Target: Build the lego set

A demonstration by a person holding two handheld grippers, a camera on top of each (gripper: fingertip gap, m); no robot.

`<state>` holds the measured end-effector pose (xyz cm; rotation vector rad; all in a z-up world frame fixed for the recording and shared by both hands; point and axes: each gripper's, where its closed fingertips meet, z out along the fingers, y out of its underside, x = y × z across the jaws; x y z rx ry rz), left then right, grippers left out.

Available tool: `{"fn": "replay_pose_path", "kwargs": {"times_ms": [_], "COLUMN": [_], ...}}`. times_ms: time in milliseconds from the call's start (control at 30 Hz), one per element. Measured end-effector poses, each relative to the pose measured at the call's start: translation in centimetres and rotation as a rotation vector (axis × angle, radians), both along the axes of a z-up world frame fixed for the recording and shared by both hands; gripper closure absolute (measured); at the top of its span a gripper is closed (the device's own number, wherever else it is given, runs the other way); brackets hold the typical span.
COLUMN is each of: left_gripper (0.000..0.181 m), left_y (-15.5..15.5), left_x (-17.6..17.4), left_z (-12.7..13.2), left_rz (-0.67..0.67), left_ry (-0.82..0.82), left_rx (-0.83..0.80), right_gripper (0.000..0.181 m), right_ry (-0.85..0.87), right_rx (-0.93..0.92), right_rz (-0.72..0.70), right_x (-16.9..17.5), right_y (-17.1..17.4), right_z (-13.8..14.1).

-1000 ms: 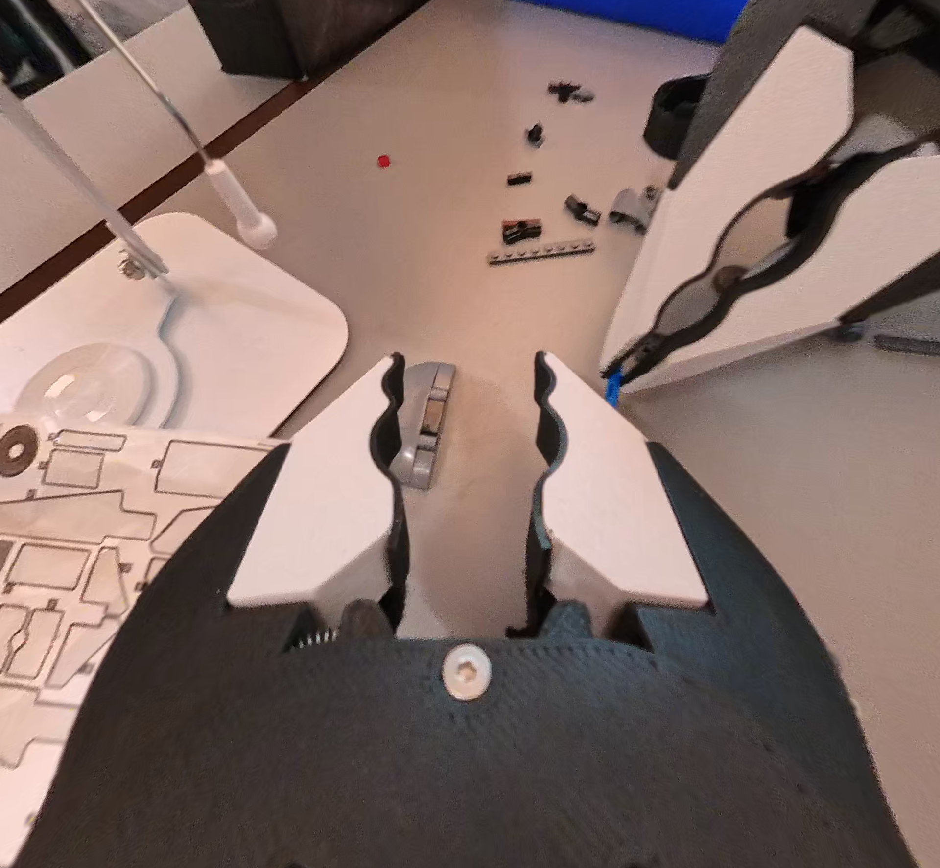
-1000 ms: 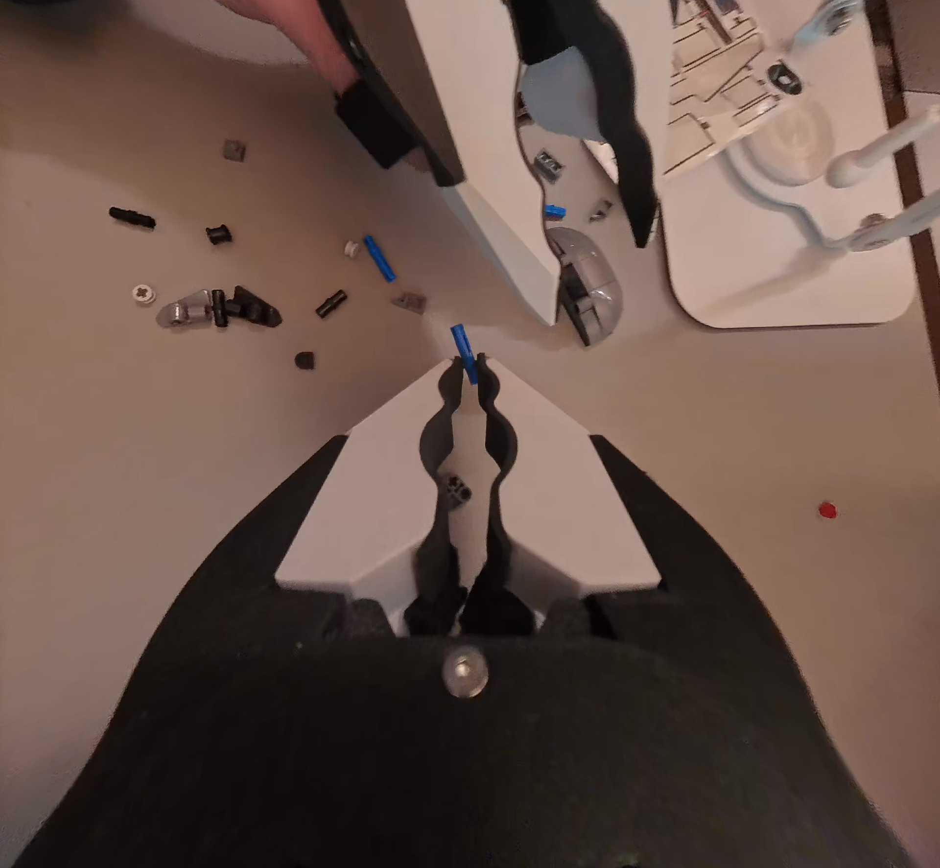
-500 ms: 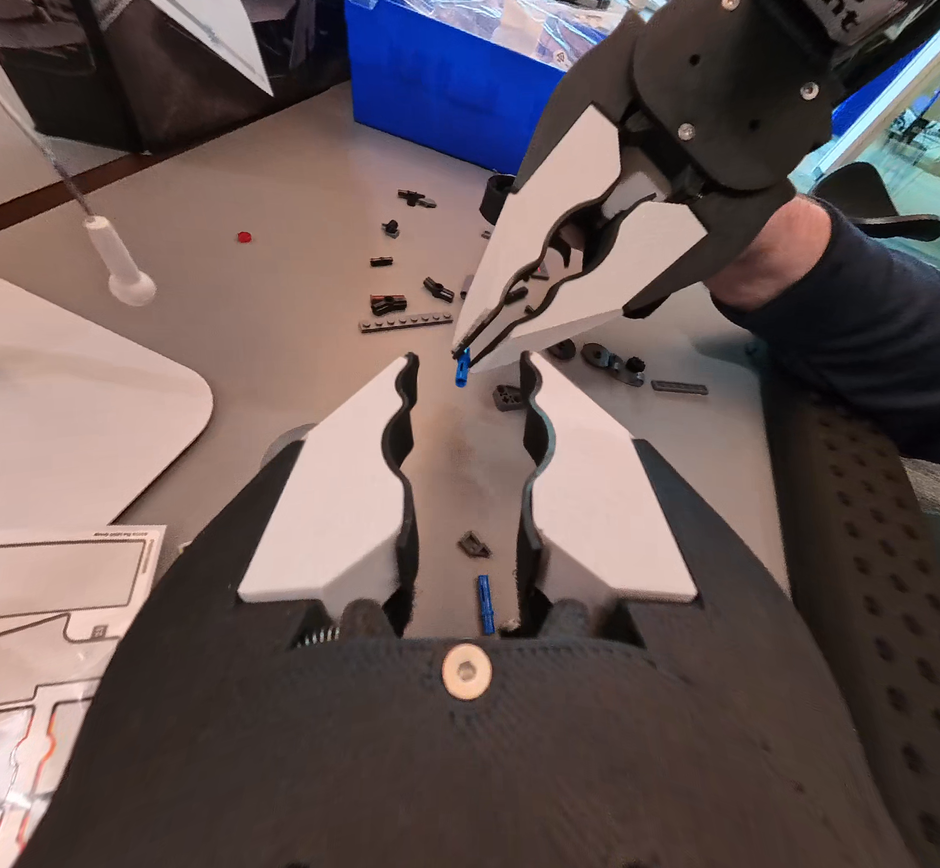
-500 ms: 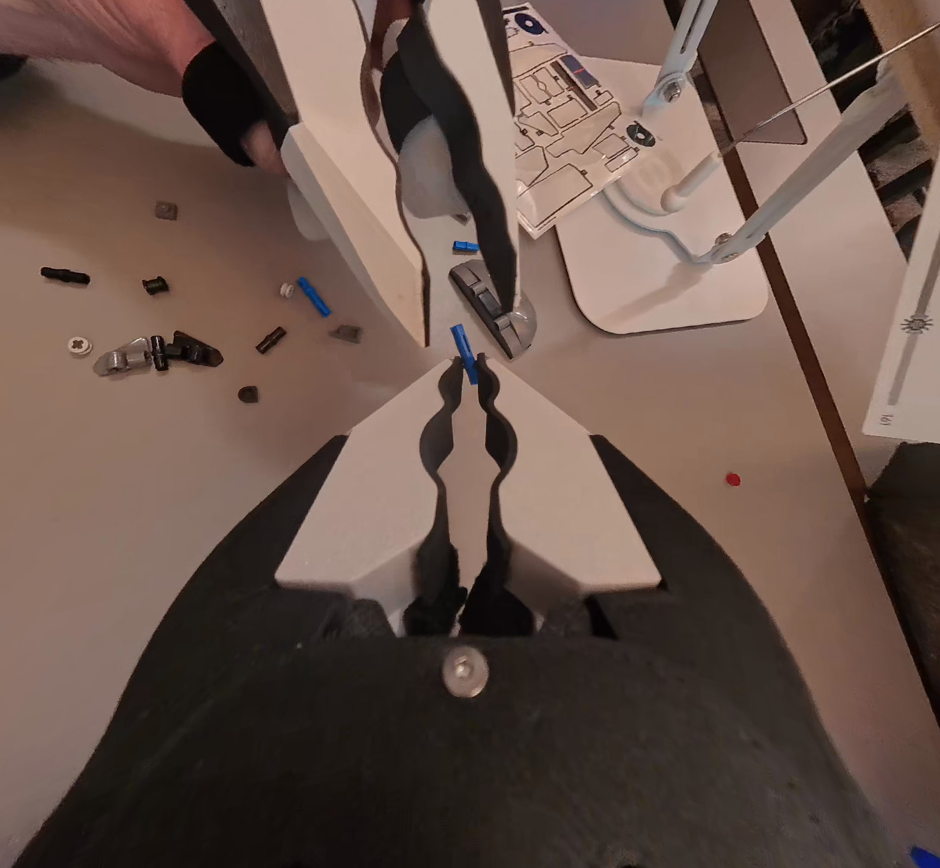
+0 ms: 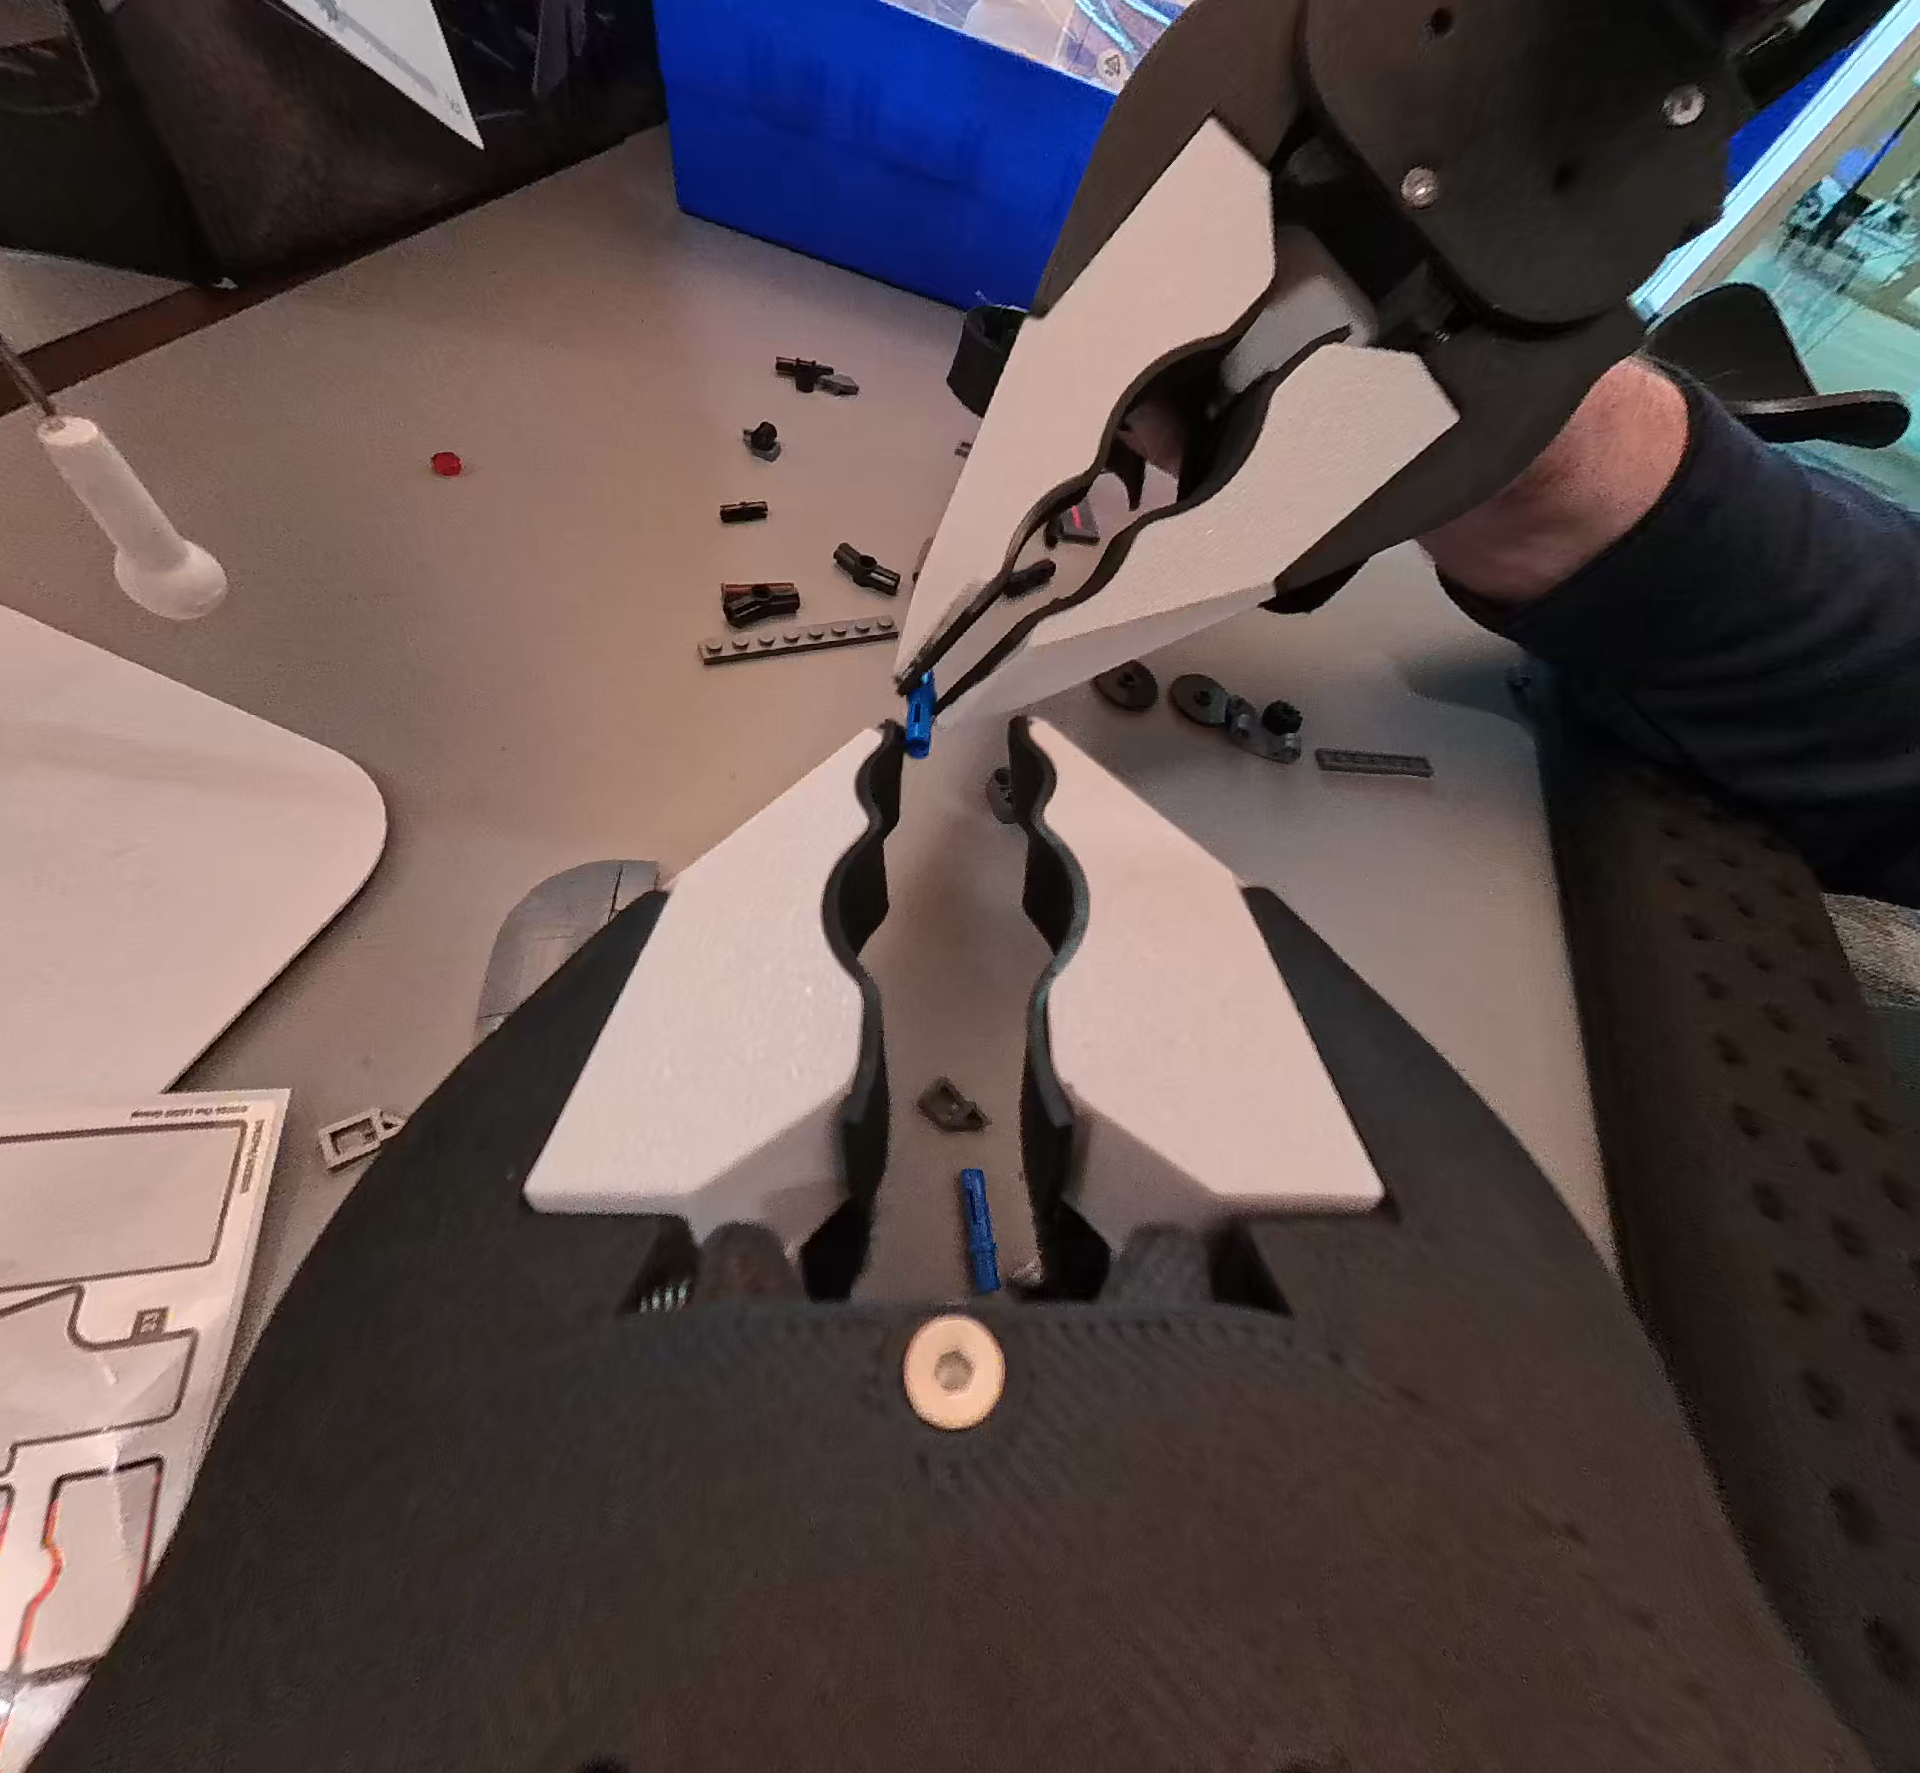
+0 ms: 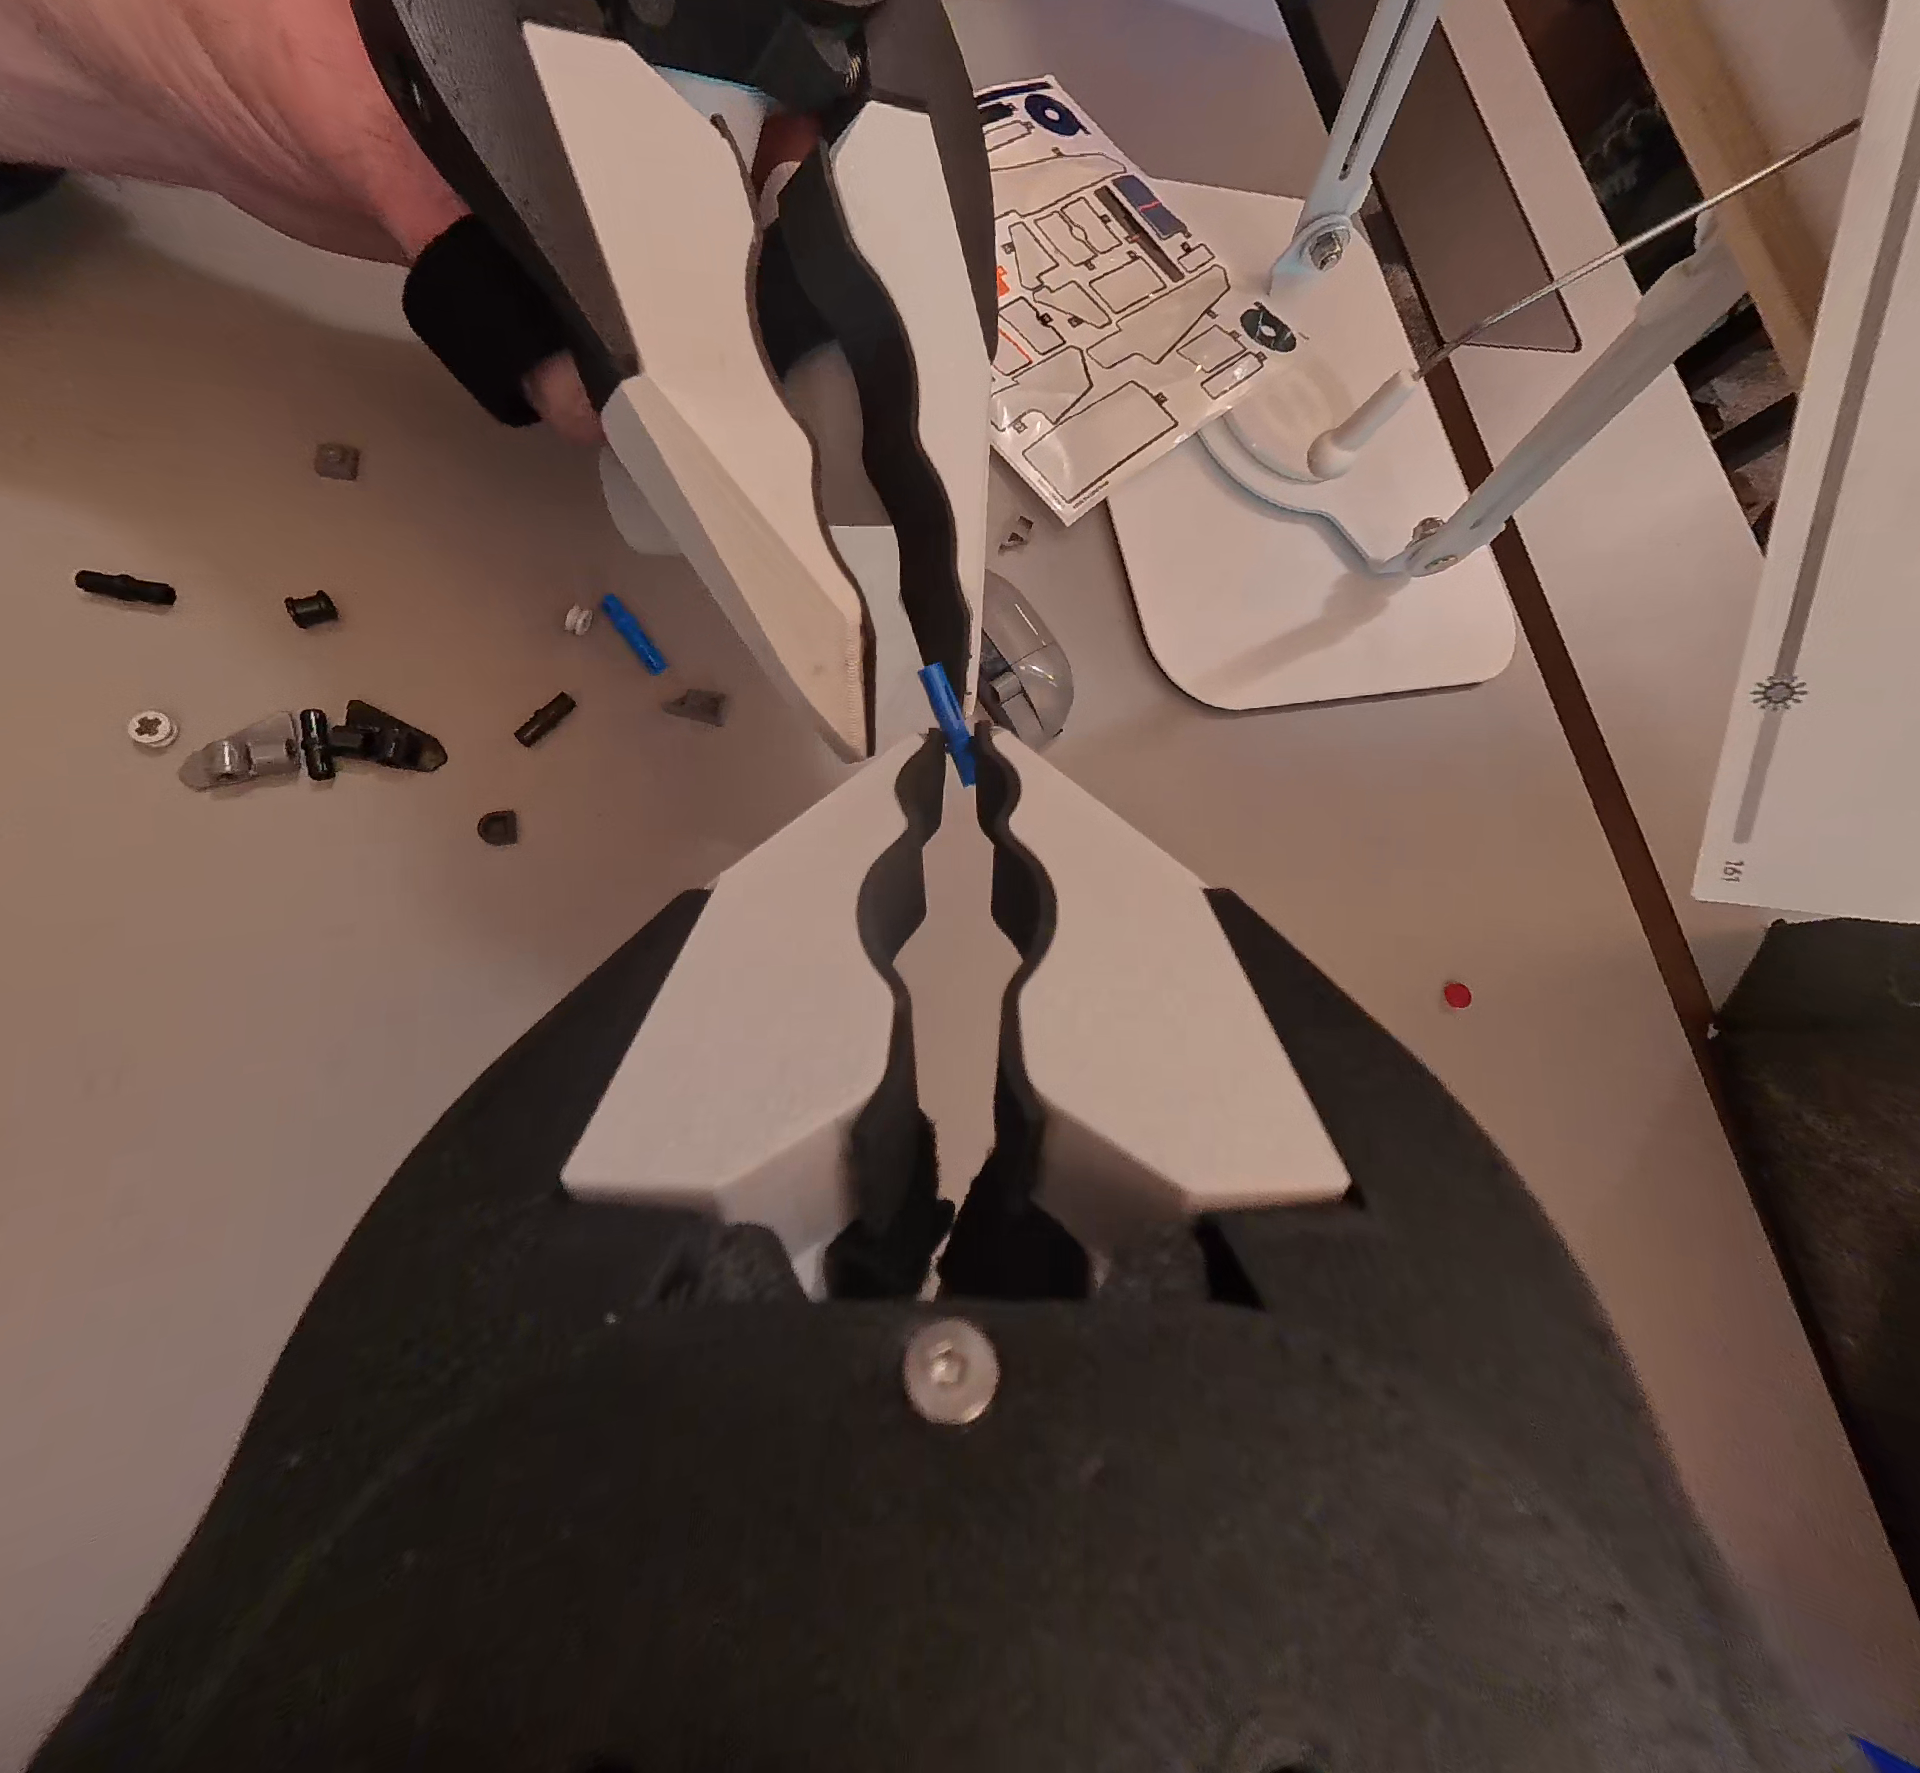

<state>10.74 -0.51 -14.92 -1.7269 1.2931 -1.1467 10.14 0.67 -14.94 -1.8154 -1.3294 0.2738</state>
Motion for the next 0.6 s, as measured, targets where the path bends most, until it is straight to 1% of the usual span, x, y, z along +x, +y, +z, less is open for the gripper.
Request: {"fn": "replay_pose_path", "kwargs": {"times_ms": [167, 400, 533, 600], "left_gripper": [0.169, 0.173, 0.18, 0.181], "left_y": [-0.09, -0.04, -0.13, -0.22], "left_x": [0.07, 0.01, 0.0, 0.02], "left_z": [-0.36, -0.38, -0.49, -0.55], "left_rz": [-0.003, -0.003, -0.01, -0.018], "left_ry": [0.018, 0.018, 0.021, 0.019], "left_rx": [0.008, 0.009, 0.01, 0.008], "right_gripper": [0.178, 0.178, 0.178, 0.178], "right_ry": [0.021, 0.02, 0.02, 0.015], "right_rx": [0.011, 0.012, 0.009, 0.01], "right_rz": [-0.001, 0.007, 0.021, 0.026], "right_x": [0.05, -0.03, -0.19, -0.25], "right_y": [0.03, -0.08, -0.27, -0.32], "right_z": [0.49, 0.55, 0.45, 0.33]}}
